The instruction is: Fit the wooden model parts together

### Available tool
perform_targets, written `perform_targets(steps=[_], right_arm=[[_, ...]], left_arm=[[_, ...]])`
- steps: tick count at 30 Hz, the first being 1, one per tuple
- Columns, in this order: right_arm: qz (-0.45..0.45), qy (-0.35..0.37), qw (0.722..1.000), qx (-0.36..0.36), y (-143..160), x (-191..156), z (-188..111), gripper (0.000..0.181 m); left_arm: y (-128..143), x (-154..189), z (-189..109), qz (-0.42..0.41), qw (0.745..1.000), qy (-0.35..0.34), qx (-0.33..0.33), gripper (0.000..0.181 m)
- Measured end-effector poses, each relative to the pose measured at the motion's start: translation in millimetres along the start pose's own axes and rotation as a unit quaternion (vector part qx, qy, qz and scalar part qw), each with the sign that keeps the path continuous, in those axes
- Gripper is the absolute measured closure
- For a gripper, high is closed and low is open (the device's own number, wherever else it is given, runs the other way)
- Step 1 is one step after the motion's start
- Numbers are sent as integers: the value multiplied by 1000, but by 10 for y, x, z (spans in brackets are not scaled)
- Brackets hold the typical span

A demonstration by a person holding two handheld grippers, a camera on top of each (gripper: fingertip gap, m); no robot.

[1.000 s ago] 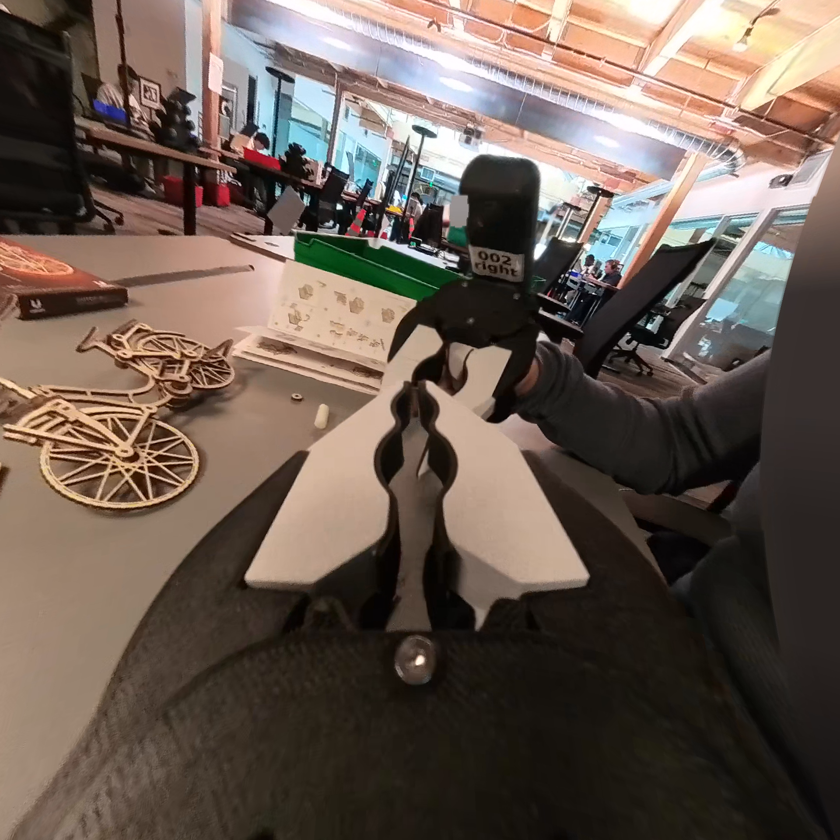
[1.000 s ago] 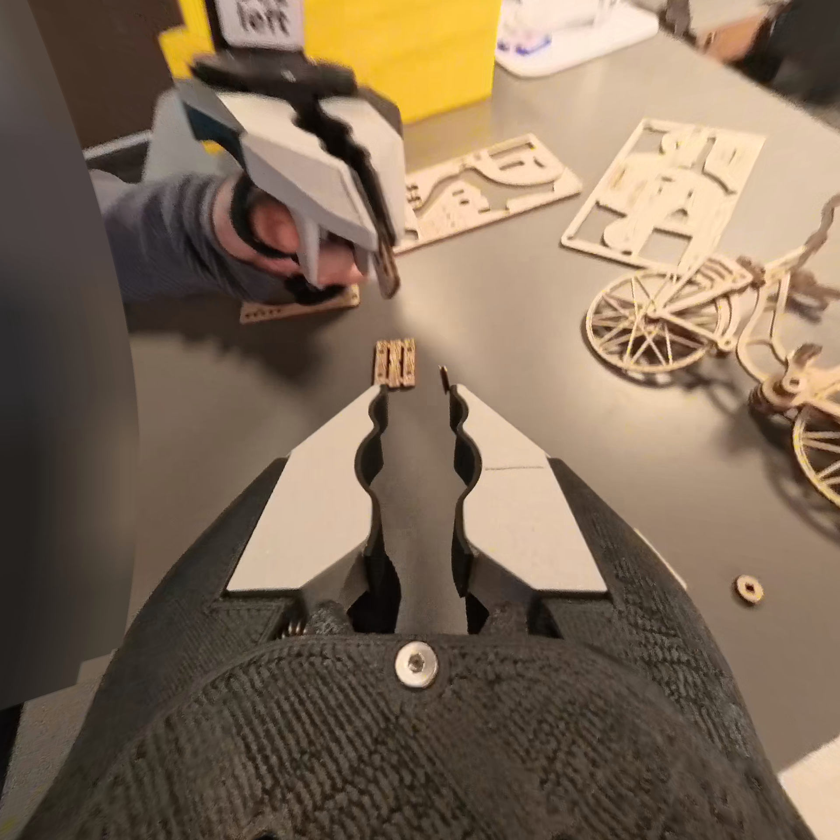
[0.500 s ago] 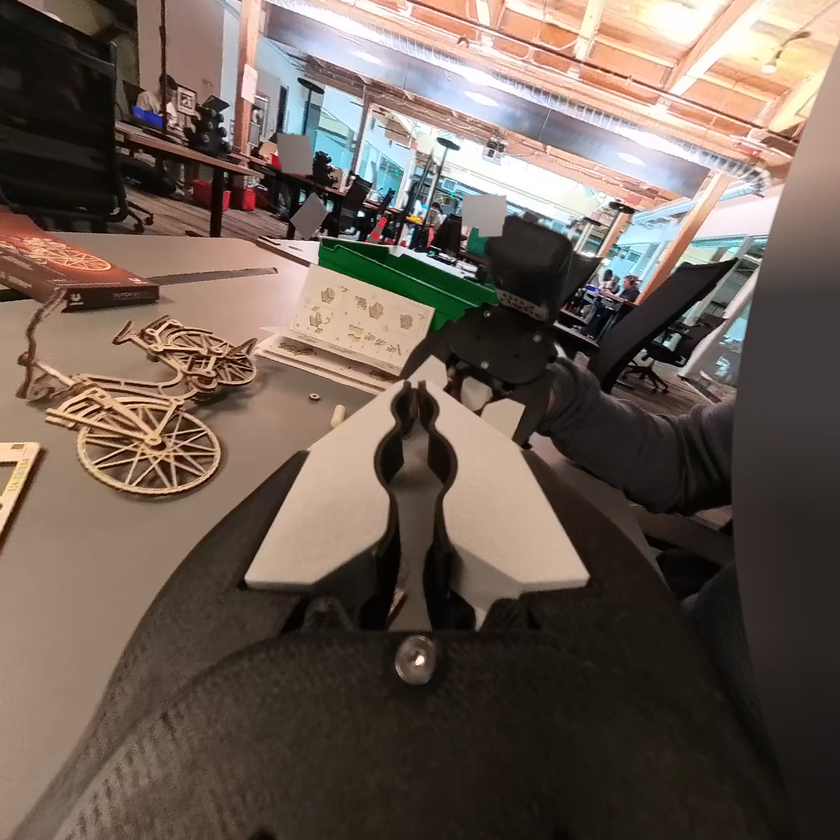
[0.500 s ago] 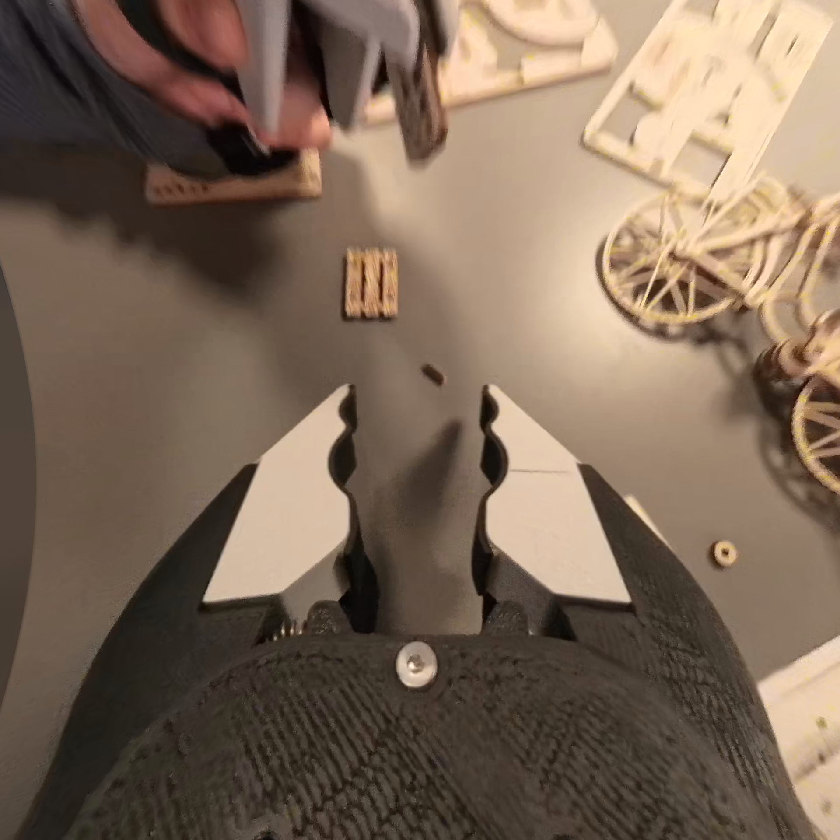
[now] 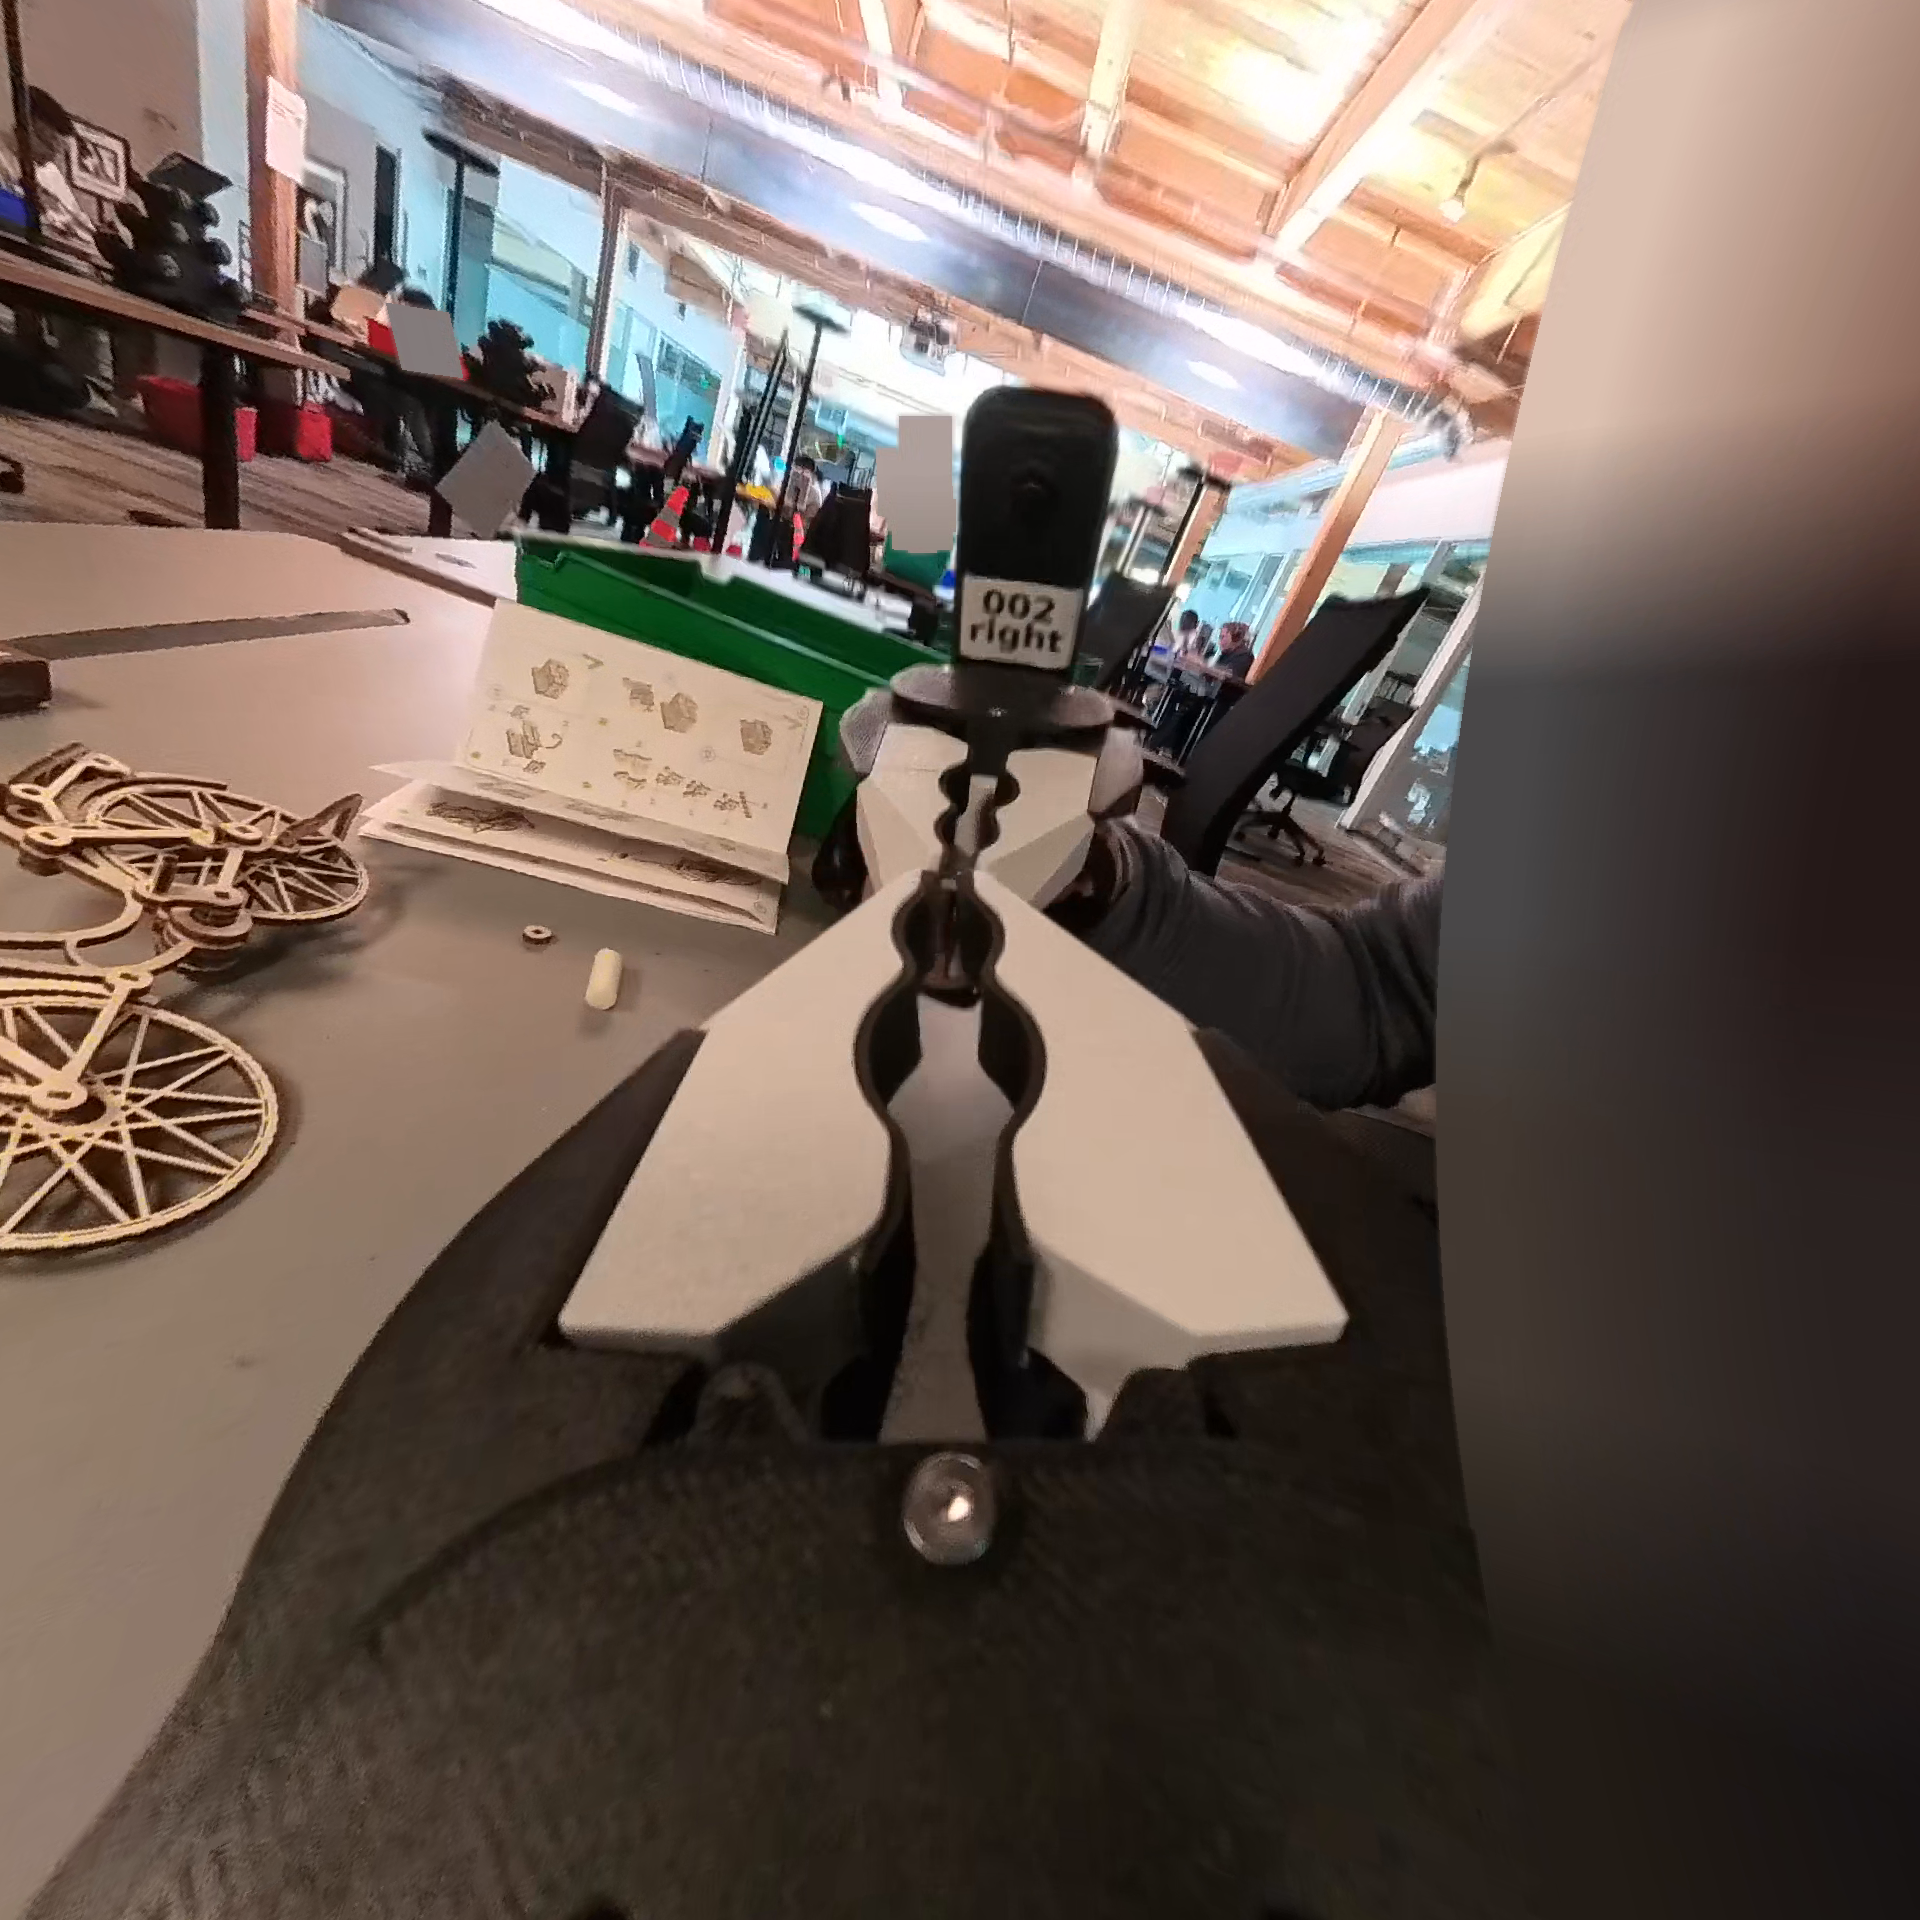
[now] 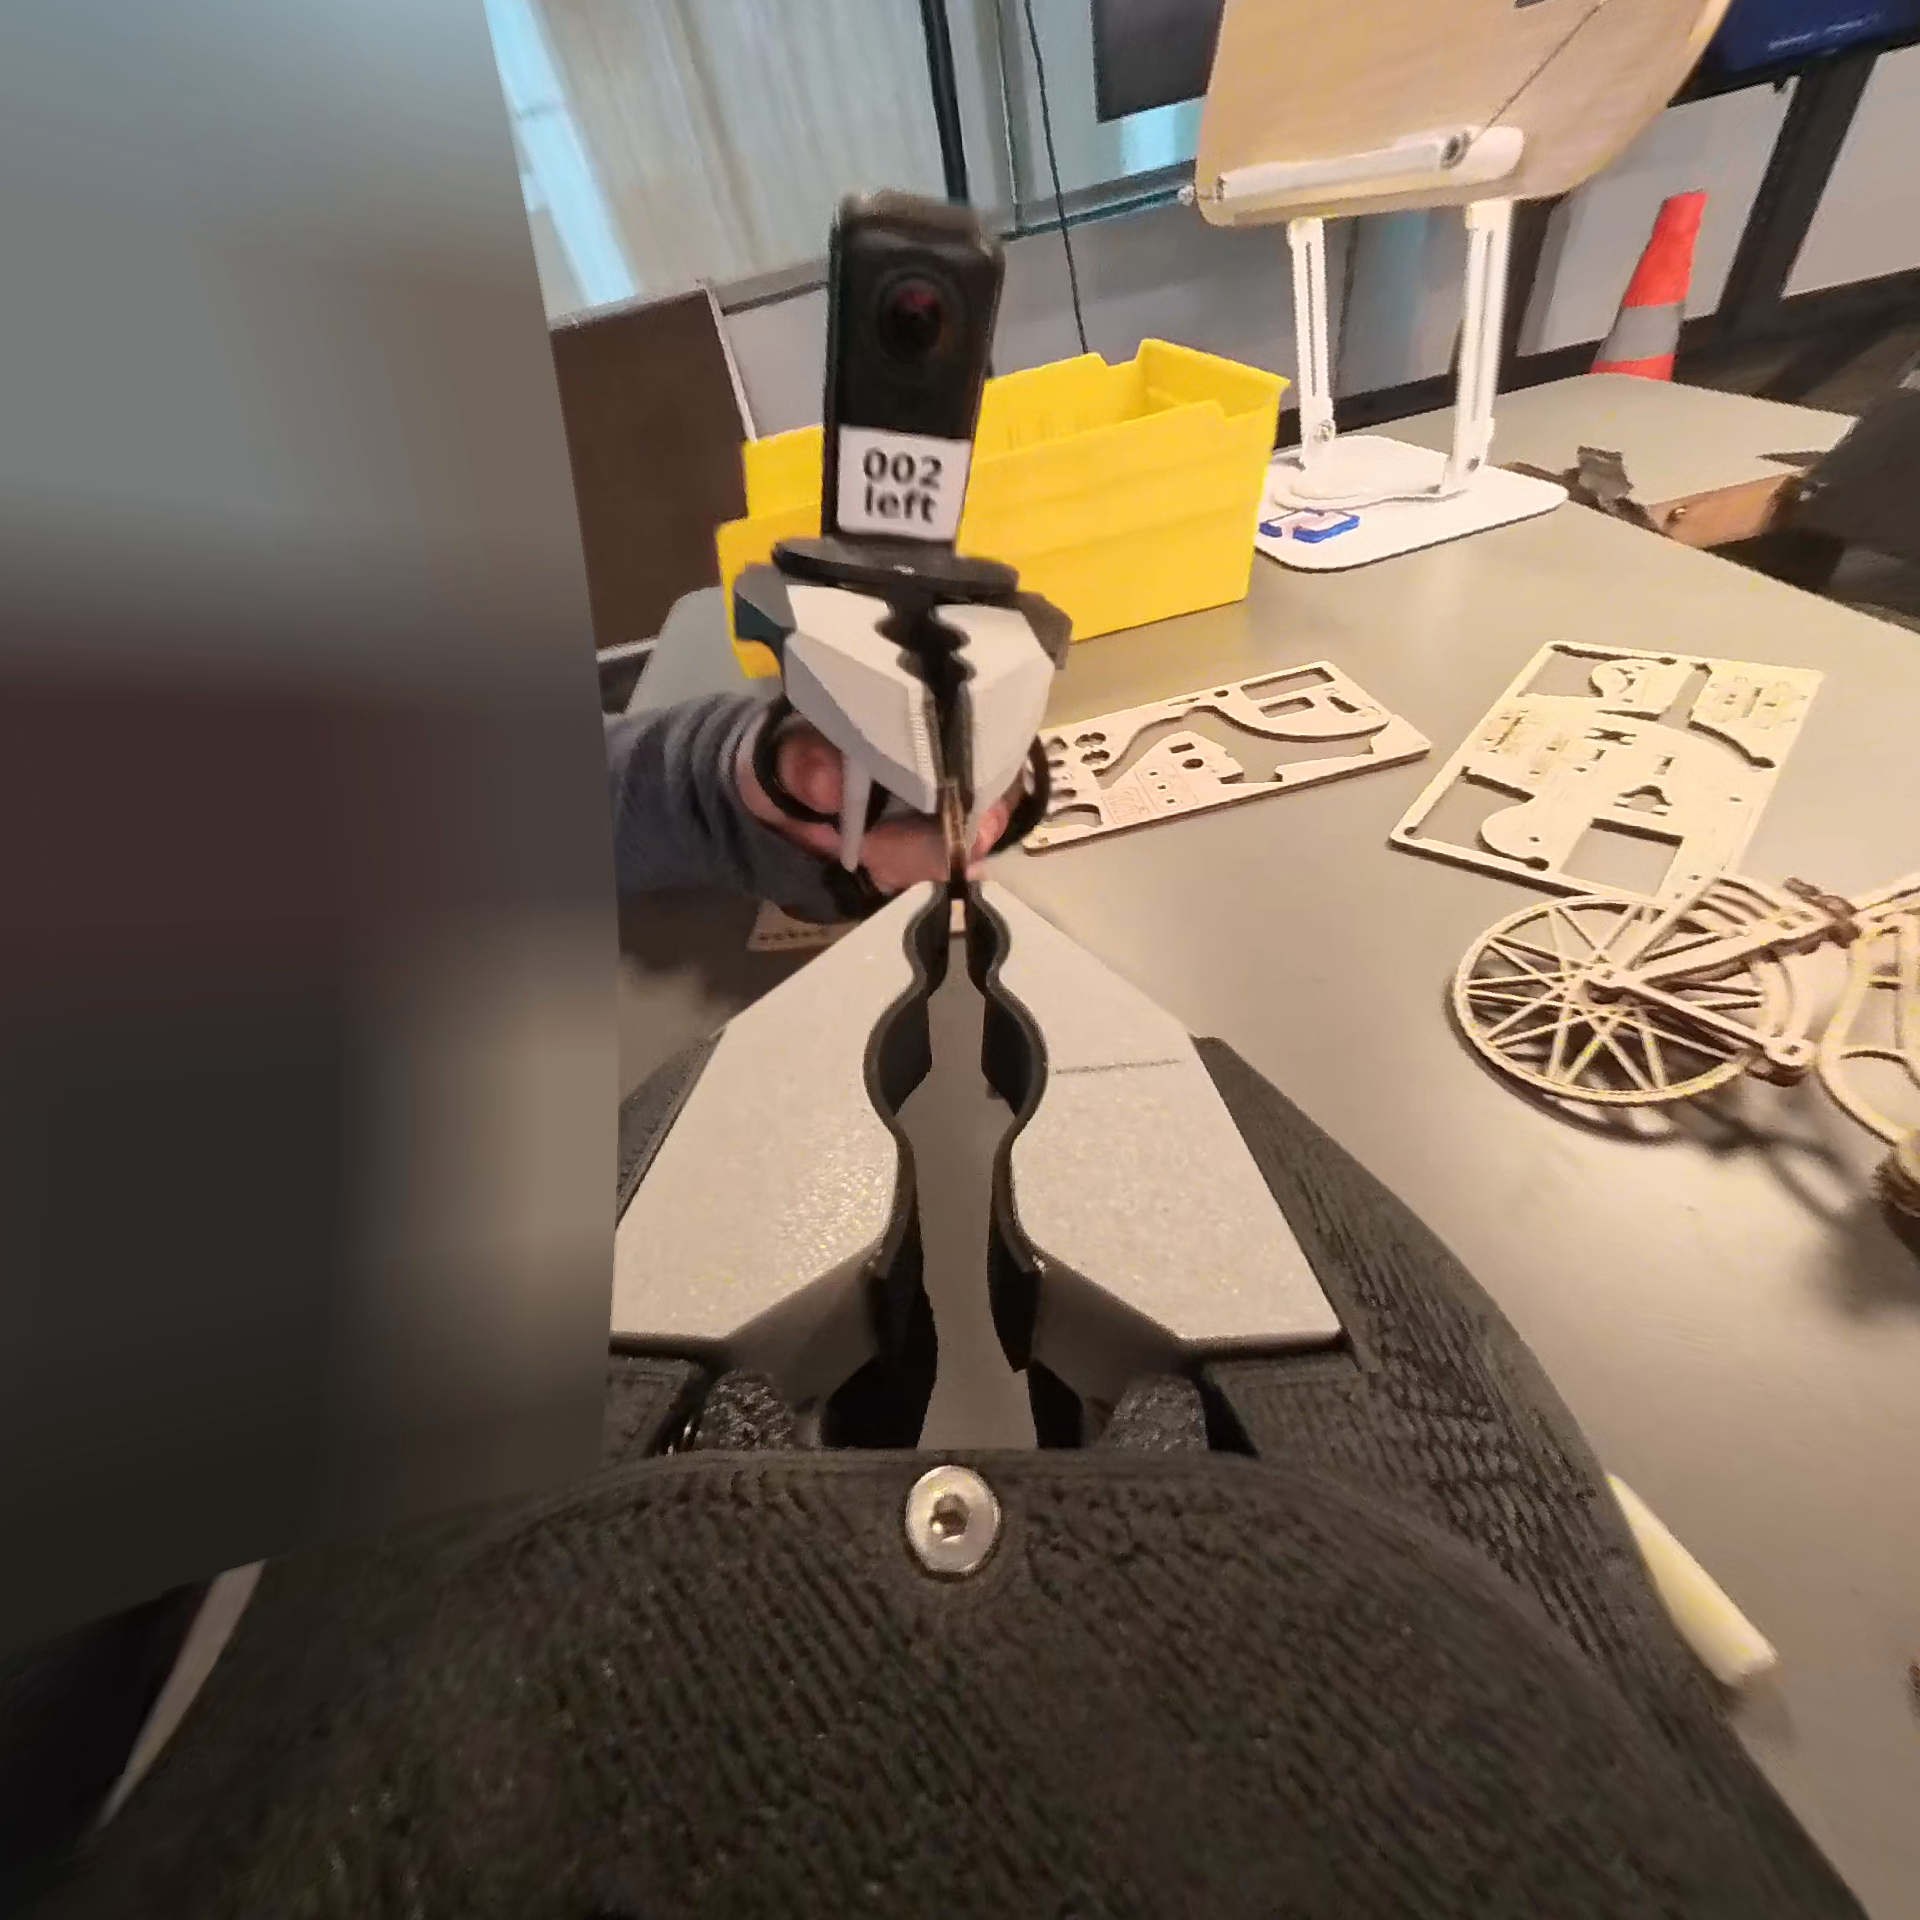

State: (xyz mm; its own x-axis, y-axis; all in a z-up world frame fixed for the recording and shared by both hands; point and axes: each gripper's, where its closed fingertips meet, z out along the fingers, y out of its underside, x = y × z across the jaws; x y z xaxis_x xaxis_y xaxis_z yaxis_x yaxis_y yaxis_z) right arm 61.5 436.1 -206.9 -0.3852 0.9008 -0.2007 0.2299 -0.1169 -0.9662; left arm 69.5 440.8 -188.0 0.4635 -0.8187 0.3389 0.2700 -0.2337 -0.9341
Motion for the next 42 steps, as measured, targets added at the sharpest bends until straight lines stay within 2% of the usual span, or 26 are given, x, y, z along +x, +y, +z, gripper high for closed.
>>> perform_targets(steps=[1, 3, 5, 7, 9, 15, 18, 24, 26, 29, 31, 33, 37, 42], right_arm=[[-16, 11, 1000, -10, 22, 18, -5, 181], [-64, 44, 996, -41, 91, 76, -8, 181], [-130, 88, 984, -85, 185, 157, -11, 181], [-188, 122, 966, -127, 275, 229, -19, 180], [-225, 132, 954, -150, 330, 242, -9, 180], [-289, 132, 930, -188, 427, 210, 27, 180], [-294, 130, 926, -199, 469, 211, 41, 180], [-263, 111, 938, -195, 517, 206, 55, 181], [-254, 108, 943, -187, 503, 206, 54, 175], [-206, 95, 958, -175, 513, 255, 17, 168], [-157, 78, 963, -204, 653, 352, -30, 159], [-143, 65, 959, -234, 777, 431, -34, 157], [-146, 38, 948, -279, 917, 497, 41, 164], [-120, 15, 950, -289, 940, 486, 56, 179]], left_arm=[[32, -6, -7, 5, 1000, -2, -18, 180], [124, -61, -35, 32, 997, -29, -66, 179], [205, -139, -62, 105, 985, -81, -111, 174], [291, -200, -88, 192, 959, -130, -162, 159], [359, -224, -100, 256, 933, -156, -197, 157], [577, -234, -83, 276, 908, -160, -270, 169], [609, -269, -99, 295, 895, -170, -287, 179], [651, -274, -103, 269, 903, -164, -293, 179], [653, -268, -109, 268, 903, -160, -297, 179], [618, -334, -111, 197, 918, -182, -291, 179], [678, -460, -194, 142, 921, -203, -301, 179], [661, -519, -240, 97, 931, -207, -284, 180], [600, -563, -302, 38, 945, -203, -252, 180], [584, -613, -349, 15, 948, -207, -241, 179]])
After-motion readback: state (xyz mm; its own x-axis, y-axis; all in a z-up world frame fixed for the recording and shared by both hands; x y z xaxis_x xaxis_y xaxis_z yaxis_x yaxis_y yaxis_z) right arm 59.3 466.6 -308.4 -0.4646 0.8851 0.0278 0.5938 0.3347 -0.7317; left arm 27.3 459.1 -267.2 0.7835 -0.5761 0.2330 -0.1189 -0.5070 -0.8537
